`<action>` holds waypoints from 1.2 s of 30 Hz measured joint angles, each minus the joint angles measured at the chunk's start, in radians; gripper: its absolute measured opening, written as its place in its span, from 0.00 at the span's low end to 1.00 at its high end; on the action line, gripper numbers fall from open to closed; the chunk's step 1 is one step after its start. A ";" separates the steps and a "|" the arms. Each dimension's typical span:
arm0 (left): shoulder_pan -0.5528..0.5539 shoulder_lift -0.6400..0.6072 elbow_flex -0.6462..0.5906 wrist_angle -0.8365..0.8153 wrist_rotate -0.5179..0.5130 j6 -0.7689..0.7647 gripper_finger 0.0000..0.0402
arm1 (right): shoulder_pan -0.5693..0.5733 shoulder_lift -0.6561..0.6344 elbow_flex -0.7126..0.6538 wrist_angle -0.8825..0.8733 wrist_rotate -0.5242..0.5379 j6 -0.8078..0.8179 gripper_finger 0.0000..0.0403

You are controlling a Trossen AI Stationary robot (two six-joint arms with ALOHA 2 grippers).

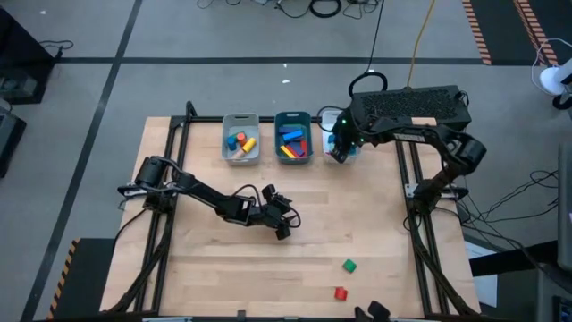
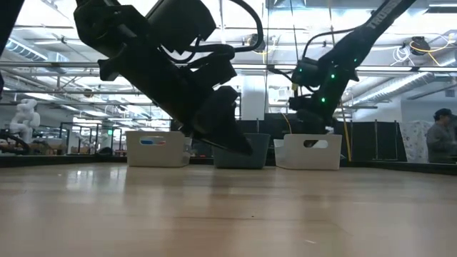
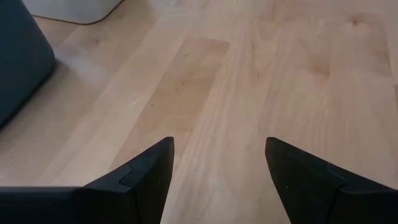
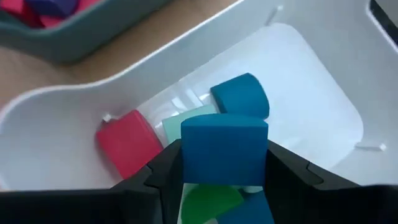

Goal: Sort blocks by size
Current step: Put the blue half-circle block into the white bin, then put the green half-circle block into the white bin

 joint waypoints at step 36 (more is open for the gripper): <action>-0.006 -0.001 0.000 -0.001 0.001 -0.002 0.63 | 0.214 -0.387 0.000 -0.280 0.057 0.159 0.54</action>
